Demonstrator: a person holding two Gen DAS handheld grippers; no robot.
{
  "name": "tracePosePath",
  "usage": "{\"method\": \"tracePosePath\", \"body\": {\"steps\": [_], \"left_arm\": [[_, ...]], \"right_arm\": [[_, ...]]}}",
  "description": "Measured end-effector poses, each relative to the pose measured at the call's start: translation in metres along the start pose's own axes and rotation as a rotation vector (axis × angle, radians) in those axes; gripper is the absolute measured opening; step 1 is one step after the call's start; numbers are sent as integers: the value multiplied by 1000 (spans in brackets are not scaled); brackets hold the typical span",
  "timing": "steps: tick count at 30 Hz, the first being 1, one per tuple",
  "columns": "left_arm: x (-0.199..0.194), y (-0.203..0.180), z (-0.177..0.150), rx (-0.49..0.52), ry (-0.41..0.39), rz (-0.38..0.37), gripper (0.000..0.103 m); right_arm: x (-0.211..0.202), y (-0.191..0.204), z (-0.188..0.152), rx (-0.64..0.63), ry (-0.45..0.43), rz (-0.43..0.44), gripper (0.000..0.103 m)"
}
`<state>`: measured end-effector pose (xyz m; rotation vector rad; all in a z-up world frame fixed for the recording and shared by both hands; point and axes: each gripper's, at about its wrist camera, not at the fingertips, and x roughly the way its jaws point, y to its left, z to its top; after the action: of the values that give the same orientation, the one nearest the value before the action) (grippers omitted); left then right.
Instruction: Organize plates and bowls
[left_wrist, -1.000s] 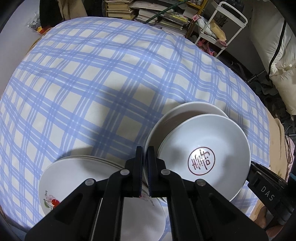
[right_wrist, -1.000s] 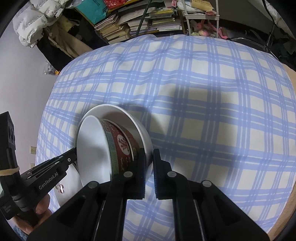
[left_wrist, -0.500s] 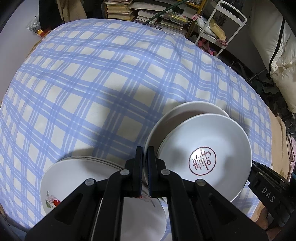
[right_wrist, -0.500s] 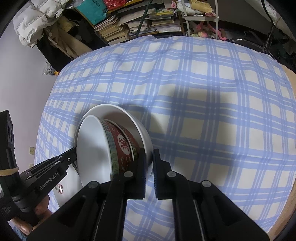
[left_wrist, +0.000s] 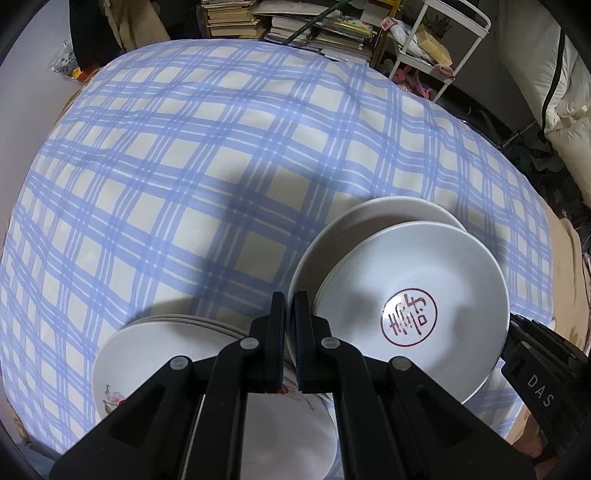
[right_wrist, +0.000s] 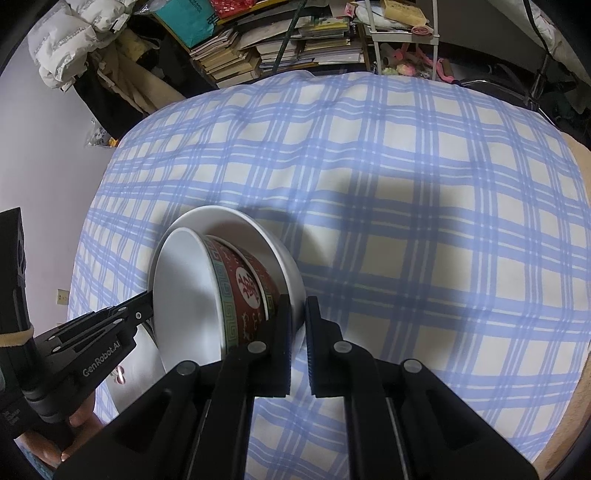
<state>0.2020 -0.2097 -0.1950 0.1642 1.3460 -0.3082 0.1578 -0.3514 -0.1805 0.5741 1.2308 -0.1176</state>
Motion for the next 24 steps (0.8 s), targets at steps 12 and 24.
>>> {"method": "tracePosePath", "body": {"steps": [12, 24], "left_arm": [[0, 0, -3, -1, -24, 14, 2], [2, 1, 5, 28, 22, 16, 2]], "right_arm": [[-1, 5, 0, 3, -5, -21, 10], [-1, 7, 5, 22, 23, -43, 10]]}}
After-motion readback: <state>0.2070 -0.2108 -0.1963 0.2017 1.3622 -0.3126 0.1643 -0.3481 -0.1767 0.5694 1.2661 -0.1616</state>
